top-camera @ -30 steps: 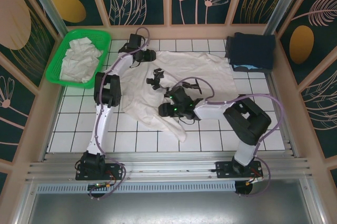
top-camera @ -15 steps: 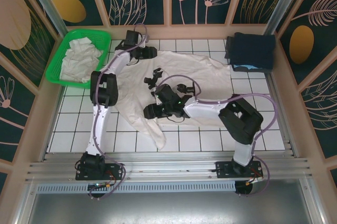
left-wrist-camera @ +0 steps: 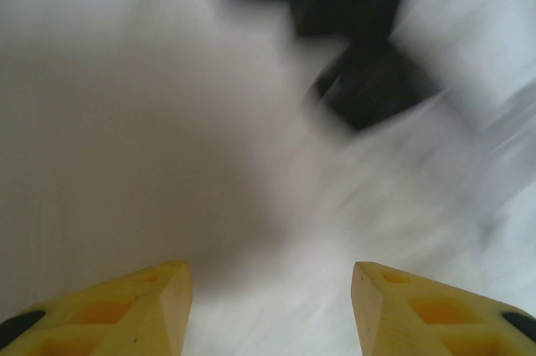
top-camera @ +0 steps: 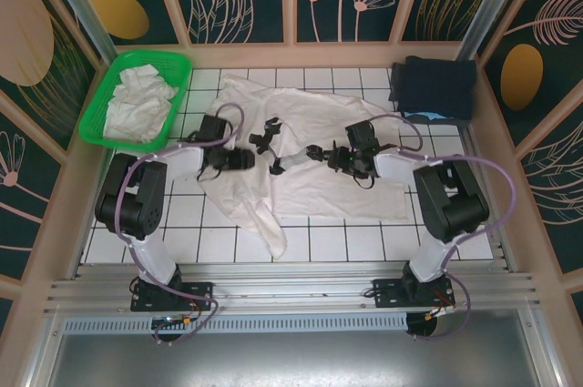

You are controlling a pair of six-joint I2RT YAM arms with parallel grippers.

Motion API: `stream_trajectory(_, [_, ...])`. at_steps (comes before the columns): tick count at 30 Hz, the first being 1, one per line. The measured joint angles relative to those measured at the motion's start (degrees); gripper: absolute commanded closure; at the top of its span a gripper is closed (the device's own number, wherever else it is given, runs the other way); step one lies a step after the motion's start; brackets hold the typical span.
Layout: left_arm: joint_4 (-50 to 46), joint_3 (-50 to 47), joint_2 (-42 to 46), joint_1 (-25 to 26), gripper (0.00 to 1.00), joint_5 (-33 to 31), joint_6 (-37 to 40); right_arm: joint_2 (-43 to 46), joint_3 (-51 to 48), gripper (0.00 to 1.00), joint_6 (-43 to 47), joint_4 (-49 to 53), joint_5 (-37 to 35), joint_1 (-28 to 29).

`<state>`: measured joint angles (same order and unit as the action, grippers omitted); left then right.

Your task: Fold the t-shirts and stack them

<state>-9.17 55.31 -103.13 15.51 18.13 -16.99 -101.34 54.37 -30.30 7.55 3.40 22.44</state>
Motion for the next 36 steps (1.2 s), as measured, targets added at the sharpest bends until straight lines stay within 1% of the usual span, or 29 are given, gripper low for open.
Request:
stream_trajectory(1, [1.4,-1.2,0.6,-0.8,0.48,0.6,0.0,-1.1,1.8,0.41,0.2,0.5,-0.5,-0.6])
stream_trajectory(4, [1.7,-1.4,2.1,-3.0,0.48,-2.8,-0.1,-4.4,6.8,0.4,1.2,1.0,-2.8,-2.0])
stream_trajectory(6, [1.6,-2.1,2.1,-4.9,0.49,-4.3,0.0,-6.3,8.2,0.4,1.7,1.4,-3.6,-3.4])
stream_trajectory(11, [1.0,-3.2,3.2,-8.5,0.5,-7.2,0.6,-6.8,10.3,0.38,2.1,3.7,-4.7,-6.1])
stream_trajectory(15, [0.8,-3.2,3.3,-9.1,0.51,-8.7,1.4,-6.8,12.2,0.38,3.0,6.1,-6.4,-7.4])
stream_trajectory(21, [-0.2,-2.1,2.7,-9.3,0.52,-11.5,2.6,-11.3,22.1,0.39,3.9,7.3,-6.9,-9.7])
stream_trajectory(24, [-0.6,-1.2,2.3,-9.6,0.59,-11.8,2.7,-13.9,26.0,0.41,4.5,6.9,-6.8,-9.7])
stream_trajectory(30, [-0.4,-1.5,4.1,-9.6,0.55,-12.0,1.9,-23.6,35.7,0.45,5.0,7.6,-9.6,-9.7])
stream_trajectory(31, [-0.3,-1.5,5.0,-9.6,0.55,-12.0,1.9,-25.0,36.9,0.46,5.2,8.1,-10.0,-9.7])
stream_trajectory(32, [0.0,-1.5,5.6,-9.6,0.55,-12.0,1.9,-26.4,38.5,0.5,5.6,8.9,-11.0,-9.7])
stream_trajectory(36, [1.1,-1.9,5.7,-9.6,0.54,-11.4,1.9,-30.2,45.8,0.7,6.9,11.4,-13.9,-9.7])
